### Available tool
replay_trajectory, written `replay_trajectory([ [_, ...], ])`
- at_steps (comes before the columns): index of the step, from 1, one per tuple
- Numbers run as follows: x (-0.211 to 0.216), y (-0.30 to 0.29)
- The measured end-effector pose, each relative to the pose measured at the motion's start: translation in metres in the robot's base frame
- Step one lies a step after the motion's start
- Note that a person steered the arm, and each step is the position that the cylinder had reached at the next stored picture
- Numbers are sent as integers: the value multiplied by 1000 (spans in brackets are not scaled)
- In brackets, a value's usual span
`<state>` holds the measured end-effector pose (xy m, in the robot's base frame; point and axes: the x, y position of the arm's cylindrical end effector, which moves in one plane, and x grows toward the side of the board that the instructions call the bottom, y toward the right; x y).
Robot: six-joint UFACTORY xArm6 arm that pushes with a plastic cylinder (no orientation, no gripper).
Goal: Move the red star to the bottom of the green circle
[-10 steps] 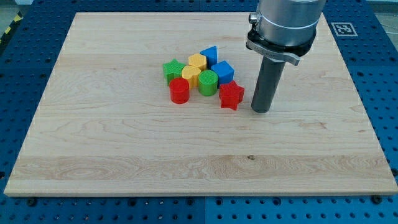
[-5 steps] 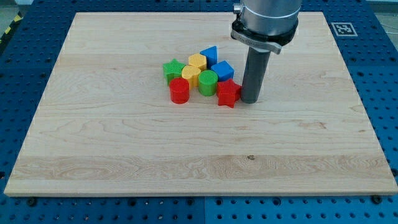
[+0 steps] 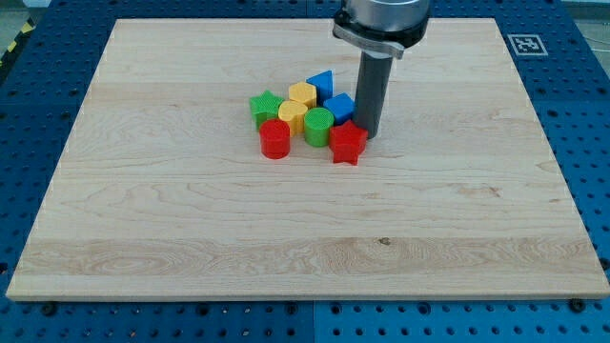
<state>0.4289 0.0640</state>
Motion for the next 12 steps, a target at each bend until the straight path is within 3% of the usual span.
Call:
replay_trajectory([
  [12, 149, -17],
])
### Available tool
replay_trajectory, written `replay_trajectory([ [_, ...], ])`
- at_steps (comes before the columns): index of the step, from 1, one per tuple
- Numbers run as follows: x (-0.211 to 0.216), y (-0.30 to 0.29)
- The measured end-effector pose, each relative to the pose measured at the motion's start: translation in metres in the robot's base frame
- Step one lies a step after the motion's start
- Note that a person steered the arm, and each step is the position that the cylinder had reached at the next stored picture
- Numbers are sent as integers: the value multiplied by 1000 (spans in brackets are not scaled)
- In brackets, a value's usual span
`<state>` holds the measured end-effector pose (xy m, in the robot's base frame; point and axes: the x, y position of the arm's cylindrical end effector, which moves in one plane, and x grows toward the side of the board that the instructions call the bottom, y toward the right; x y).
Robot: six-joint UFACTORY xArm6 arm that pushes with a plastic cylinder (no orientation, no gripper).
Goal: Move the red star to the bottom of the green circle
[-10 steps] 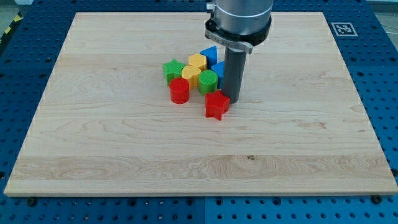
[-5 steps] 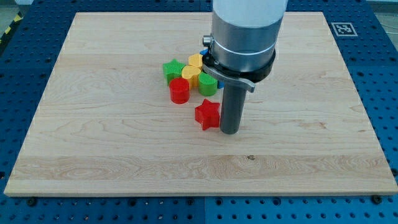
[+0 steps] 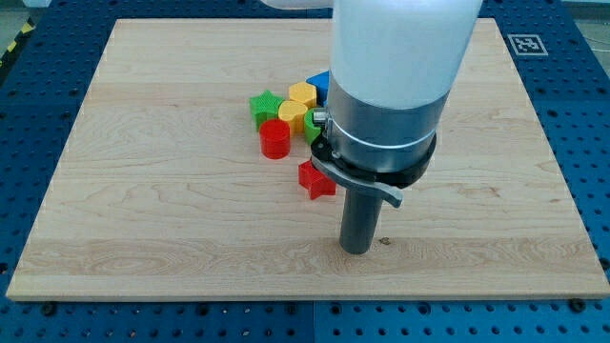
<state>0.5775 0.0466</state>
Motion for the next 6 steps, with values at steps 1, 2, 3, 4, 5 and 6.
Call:
replay_trajectory([
  [1, 2, 0],
  [2, 2, 0],
  [3, 2, -1],
  [4, 2, -2],
  [5, 2, -2],
  [6, 2, -3],
])
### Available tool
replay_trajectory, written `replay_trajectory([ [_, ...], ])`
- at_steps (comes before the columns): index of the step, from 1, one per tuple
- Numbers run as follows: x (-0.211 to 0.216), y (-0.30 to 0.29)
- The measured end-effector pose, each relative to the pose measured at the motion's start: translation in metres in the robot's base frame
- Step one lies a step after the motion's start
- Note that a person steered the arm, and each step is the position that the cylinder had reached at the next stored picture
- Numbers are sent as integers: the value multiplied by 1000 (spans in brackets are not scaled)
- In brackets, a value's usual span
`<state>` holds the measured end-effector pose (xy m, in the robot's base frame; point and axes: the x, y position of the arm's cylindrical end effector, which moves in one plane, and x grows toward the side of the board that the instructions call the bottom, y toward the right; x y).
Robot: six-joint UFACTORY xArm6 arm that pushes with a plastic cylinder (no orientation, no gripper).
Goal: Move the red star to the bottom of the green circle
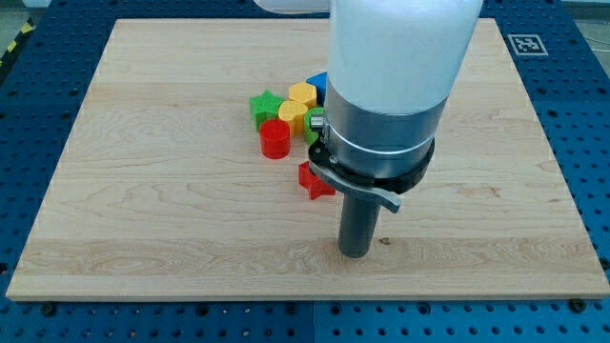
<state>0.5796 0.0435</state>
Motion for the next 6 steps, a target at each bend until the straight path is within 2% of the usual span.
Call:
replay_trajectory([
  [3, -3, -31],
  [4, -21, -38],
  [6, -23, -10],
])
